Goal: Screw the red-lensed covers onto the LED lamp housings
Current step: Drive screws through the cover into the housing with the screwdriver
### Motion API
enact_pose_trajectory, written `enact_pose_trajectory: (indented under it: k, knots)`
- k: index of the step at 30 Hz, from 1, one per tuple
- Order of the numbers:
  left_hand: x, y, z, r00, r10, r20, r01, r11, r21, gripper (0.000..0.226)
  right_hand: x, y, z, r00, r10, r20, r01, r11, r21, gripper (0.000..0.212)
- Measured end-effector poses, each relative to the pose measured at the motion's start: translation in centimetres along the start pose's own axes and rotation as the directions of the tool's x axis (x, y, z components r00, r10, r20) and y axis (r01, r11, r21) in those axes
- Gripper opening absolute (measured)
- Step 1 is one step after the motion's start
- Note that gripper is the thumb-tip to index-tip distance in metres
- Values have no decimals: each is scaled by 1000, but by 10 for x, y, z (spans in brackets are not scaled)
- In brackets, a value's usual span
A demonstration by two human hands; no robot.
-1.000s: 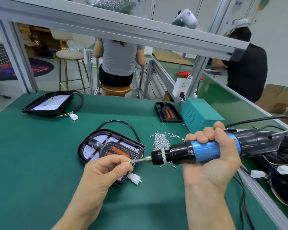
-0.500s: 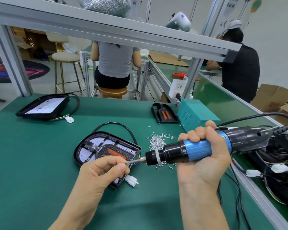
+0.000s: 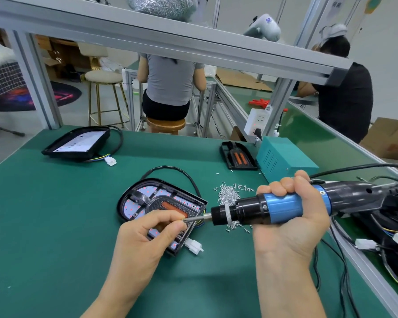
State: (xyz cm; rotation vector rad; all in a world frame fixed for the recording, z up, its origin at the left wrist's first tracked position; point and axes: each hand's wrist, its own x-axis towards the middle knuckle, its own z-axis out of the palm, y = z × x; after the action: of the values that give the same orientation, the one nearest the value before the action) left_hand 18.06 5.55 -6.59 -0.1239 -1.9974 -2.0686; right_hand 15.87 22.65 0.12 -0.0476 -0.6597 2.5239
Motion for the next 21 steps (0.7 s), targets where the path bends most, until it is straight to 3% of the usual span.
enact_pose_trajectory:
  k: [5,11,21]
  knots:
    - [0,5,-2,997,-50,66,57,991,-120,8,-1,0,-1,1000,0,31,-1,1000,17,14]
    - [-1,8,-4,996,-54,68,67,976,-207,18,-3,2,3,999,-6,53,4,1000,21,12]
    - [-1,5,-9,986,-135,94,151,969,-198,12,-4,9,7,987,2,164,3,1000,-30,15]
